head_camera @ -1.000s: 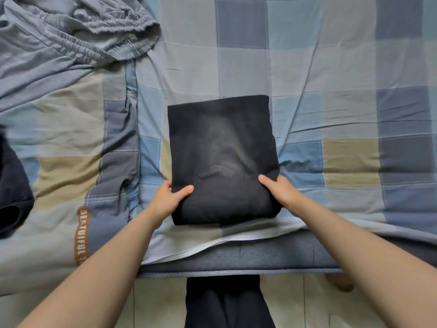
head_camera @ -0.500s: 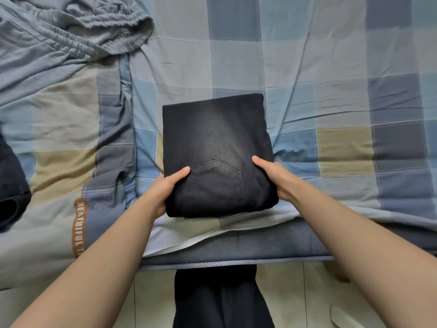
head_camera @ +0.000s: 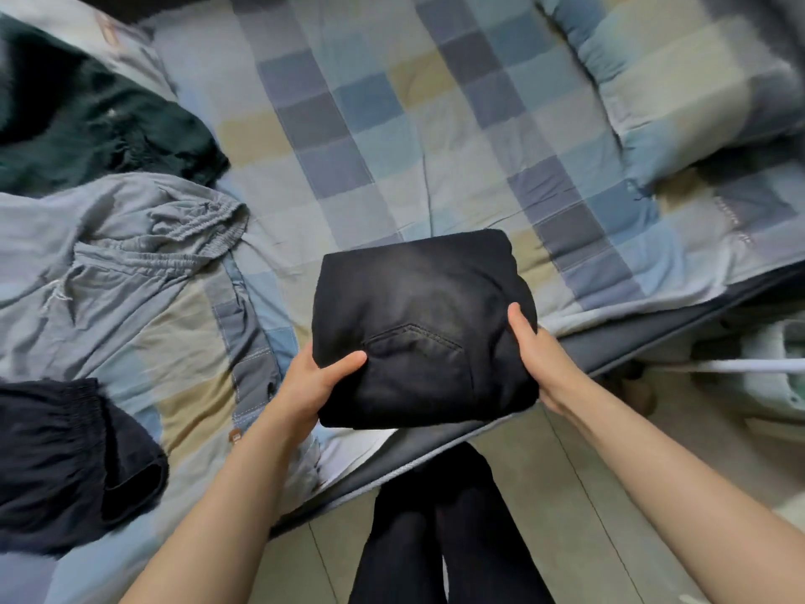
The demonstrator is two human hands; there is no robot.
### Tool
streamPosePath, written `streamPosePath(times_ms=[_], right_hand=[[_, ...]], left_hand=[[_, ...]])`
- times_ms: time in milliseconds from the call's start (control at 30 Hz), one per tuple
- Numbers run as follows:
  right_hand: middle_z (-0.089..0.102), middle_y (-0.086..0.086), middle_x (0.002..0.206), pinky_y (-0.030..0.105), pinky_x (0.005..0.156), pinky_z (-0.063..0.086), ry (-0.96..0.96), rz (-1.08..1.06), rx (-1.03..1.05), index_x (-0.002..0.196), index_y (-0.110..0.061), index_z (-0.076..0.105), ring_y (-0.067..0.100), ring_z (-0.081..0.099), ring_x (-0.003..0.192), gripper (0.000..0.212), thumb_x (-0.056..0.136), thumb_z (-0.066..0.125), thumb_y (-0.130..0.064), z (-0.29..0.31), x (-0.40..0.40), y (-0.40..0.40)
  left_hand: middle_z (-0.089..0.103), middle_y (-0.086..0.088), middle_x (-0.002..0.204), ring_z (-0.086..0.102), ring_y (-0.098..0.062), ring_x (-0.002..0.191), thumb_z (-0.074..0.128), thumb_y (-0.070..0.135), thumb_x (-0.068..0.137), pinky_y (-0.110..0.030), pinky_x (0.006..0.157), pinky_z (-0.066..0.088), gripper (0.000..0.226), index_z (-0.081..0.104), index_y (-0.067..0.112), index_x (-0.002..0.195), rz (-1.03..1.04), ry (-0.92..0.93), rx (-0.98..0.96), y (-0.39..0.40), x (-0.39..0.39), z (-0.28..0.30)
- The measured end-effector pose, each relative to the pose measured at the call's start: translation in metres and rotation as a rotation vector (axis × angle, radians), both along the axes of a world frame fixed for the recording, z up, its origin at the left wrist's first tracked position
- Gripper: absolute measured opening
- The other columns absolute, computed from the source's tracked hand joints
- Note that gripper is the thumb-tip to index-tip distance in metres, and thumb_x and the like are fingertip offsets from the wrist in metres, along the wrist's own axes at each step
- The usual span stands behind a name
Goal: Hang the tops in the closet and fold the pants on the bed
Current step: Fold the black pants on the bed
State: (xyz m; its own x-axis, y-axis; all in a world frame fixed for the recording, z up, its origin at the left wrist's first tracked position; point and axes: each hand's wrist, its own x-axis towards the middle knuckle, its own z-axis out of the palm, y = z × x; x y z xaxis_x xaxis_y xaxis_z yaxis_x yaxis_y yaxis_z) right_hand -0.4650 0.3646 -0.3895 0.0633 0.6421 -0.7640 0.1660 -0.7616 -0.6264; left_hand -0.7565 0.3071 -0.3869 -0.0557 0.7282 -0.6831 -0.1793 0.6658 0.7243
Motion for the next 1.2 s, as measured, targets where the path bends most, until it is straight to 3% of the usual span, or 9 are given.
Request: streamPosePath(times_ms=[133,267,400,533,700,933,1000,1133,1200], right_hand=[[0.067,-0.007,0.118,0.040,0.099,0.049,0.035,-0.260,0.025,0.122,-0.024,0.063,0.016,0.063,0.108,0.059,0.089,0.039,-0.066,0.076,0.029,-0.053],[0.071,-0.005,0.112,0.038,0.093,0.051,0.082,-0.507,0.079,0.111,-0.023,0.068,0.015,0.068,0.102,0.046,0.091,0.047,-0.060,0.128,0.053,-0.110],[0.073,-0.015,0.098,0.027,0.072,0.056,0.060,-0.699,0.104,0.111,-0.026,0.067,0.006,0.070,0.090,0.048,0.090,0.045,-0.063,0.173,0.085,-0.175],[0.065,-0.012,0.121,0.036,0.099,0.048,0.077,-0.829,0.164,0.127,-0.028,0.059,0.009,0.061,0.111,0.053,0.093,0.037,-0.063,0.204,0.126,-0.241],[0.071,-0.018,0.105,0.015,0.064,0.055,0.096,-1.037,0.225,0.116,-0.034,0.063,0.001,0.068,0.094,0.043,0.096,0.034,-0.059,0.234,0.174,-0.341],[0.072,-0.022,0.094,0.015,0.057,0.054,0.081,-1.333,0.174,0.084,-0.053,0.071,-0.001,0.070,0.084,0.043,0.087,0.033,-0.072,0.242,0.226,-0.512],[0.073,-0.021,0.092,0.021,0.062,0.056,0.051,-1.420,0.133,0.087,-0.051,0.071,0.002,0.071,0.084,0.044,0.087,0.033,-0.073,0.242,0.239,-0.565],[0.064,-0.008,0.123,0.037,0.091,0.052,0.035,-1.604,0.130,0.130,-0.034,0.056,0.016,0.062,0.110,0.060,0.088,0.032,-0.071,0.240,0.263,-0.674],[0.059,-0.002,0.130,0.043,0.102,0.047,0.001,-1.691,0.081,0.137,-0.028,0.050,0.022,0.058,0.117,0.067,0.088,0.032,-0.071,0.242,0.270,-0.722]], left_hand=[[0.068,0.002,0.122,0.064,-0.018,0.114,0.085,0.025,0.065,-0.042,0.100,0.049,0.072,0.056,0.023,0.130,-0.183,-0.039,0.105,-0.007,0.015,0.074],[0.067,0.007,0.124,0.064,-0.015,0.114,0.088,0.033,0.060,-0.035,0.091,0.053,0.071,0.058,0.038,0.124,-0.333,-0.073,0.157,-0.013,0.040,0.122],[0.068,0.001,0.123,0.066,-0.020,0.112,0.092,0.034,0.059,-0.028,0.081,0.057,0.075,0.059,0.029,0.126,-0.510,-0.130,0.145,-0.018,0.087,0.160],[0.069,-0.001,0.121,0.068,-0.020,0.108,0.090,0.026,0.064,-0.026,0.079,0.057,0.064,0.063,0.029,0.122,-0.696,-0.163,0.142,-0.030,0.153,0.186],[0.071,-0.005,0.117,0.069,-0.024,0.106,0.079,0.016,0.069,-0.034,0.082,0.059,0.057,0.061,0.020,0.123,-0.919,-0.208,0.143,-0.071,0.254,0.206],[0.071,-0.005,0.117,0.068,-0.026,0.108,0.088,0.021,0.066,-0.043,0.089,0.055,0.064,0.060,0.021,0.124,-1.279,-0.212,0.079,-0.178,0.386,0.209],[0.070,-0.004,0.118,0.068,-0.026,0.108,0.088,0.025,0.063,-0.044,0.089,0.055,0.063,0.062,0.027,0.120,-1.377,-0.228,0.037,-0.220,0.422,0.209],[0.071,-0.005,0.116,0.068,-0.025,0.107,0.088,0.015,0.066,-0.032,0.081,0.058,0.064,0.060,0.021,0.124,-1.591,-0.275,-0.027,-0.308,0.494,0.208],[0.070,-0.006,0.119,0.066,-0.026,0.111,0.088,0.017,0.065,-0.035,0.084,0.057,0.068,0.058,0.018,0.126,-1.705,-0.285,-0.061,-0.348,0.529,0.209]])
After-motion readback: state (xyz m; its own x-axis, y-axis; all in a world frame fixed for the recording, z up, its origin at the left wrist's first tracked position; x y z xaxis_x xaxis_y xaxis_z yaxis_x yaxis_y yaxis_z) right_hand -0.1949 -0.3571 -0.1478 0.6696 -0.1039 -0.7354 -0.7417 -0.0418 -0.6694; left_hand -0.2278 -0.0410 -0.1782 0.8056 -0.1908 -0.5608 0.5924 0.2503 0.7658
